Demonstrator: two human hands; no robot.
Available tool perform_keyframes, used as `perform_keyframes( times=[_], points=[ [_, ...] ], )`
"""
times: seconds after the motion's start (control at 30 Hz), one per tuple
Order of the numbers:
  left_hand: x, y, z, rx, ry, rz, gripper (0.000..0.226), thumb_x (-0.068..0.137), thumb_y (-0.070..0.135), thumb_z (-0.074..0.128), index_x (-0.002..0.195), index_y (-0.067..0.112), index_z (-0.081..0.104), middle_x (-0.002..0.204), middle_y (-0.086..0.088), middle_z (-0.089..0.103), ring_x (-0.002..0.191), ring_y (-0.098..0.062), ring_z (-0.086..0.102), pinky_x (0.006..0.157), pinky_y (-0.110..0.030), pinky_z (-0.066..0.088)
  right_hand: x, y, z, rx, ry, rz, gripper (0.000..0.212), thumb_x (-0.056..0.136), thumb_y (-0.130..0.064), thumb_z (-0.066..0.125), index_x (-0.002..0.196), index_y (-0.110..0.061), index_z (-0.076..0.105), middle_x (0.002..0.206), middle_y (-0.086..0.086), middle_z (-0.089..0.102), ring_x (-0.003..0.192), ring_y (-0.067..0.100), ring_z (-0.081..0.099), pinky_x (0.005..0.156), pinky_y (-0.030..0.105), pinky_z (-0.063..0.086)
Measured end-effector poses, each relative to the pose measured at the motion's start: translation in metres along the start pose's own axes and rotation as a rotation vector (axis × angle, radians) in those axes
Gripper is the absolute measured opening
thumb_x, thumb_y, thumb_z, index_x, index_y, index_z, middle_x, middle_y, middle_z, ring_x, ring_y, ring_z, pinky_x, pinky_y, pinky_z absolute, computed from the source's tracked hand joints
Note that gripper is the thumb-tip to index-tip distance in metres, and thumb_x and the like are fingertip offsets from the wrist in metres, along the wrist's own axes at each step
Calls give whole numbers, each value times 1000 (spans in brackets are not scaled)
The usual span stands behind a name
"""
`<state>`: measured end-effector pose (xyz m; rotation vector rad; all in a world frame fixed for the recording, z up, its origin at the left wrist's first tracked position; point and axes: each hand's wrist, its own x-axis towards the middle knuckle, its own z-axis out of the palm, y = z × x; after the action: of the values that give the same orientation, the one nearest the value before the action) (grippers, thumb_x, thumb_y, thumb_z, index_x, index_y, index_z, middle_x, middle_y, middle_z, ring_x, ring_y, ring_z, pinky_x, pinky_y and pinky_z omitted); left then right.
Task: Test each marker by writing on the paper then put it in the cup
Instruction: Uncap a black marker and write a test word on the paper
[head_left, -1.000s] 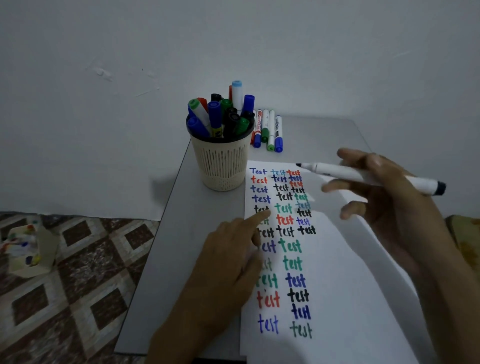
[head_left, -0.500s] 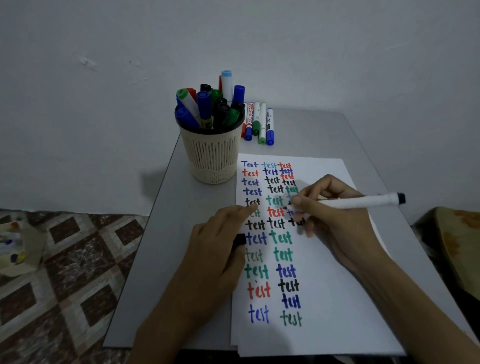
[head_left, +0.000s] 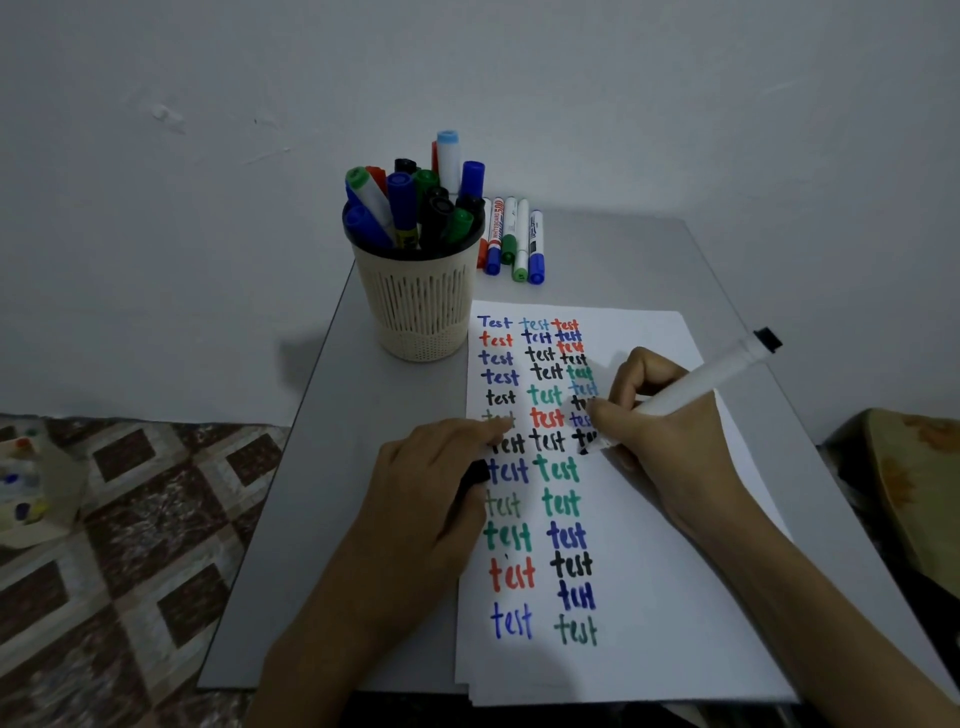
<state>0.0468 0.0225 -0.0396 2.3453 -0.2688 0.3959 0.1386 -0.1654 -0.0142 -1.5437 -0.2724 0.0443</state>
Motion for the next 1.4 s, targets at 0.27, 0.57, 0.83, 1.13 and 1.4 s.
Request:
perform_keyframes(
  times=[0.27,0.57,0.83,1.13,1.4],
  points=[
    [1,-1,-1,15,-14,4,41,87,27,40,126,27,52,121,14,54,115,0,45,93,-20,30,-1,2,3,-85,-1,-61,29,65,3,63,59,2,34,50,8,41,42,6,40,43,14,35],
    [1,0,-1,26,-10,11,40,87,26,40,125,27,54,120,14,55,115,2,44,93,-16,29,-1,6,1,-126,-4,-52,28,66,-4,65,59,-3,38,52,12,42,45,13,39,44,18,36],
    [1,-1,-1,23,-10,13,40,87,25,40,125,29,53,121,16,53,115,4,43,94,-15,28,-1,5,-3,-18,41,-39,27,62,4,62,57,0,35,51,14,38,40,12,35,41,17,33],
    [2,-2,-1,19,-22,16,39,87,26,40,123,31,54,120,15,53,116,2,44,94,-22,32,-3,4,-1,-73,6,-54,28,63,2,62,58,1,35,49,6,40,41,5,40,41,15,35],
    [2,-1,-1,22,-31,10,39,87,27,39,122,28,57,121,14,54,115,4,42,94,-13,27,-4,4,-3,-113,103,-100,25,61,0,59,59,5,35,53,12,39,45,10,37,42,18,33]
  ],
)
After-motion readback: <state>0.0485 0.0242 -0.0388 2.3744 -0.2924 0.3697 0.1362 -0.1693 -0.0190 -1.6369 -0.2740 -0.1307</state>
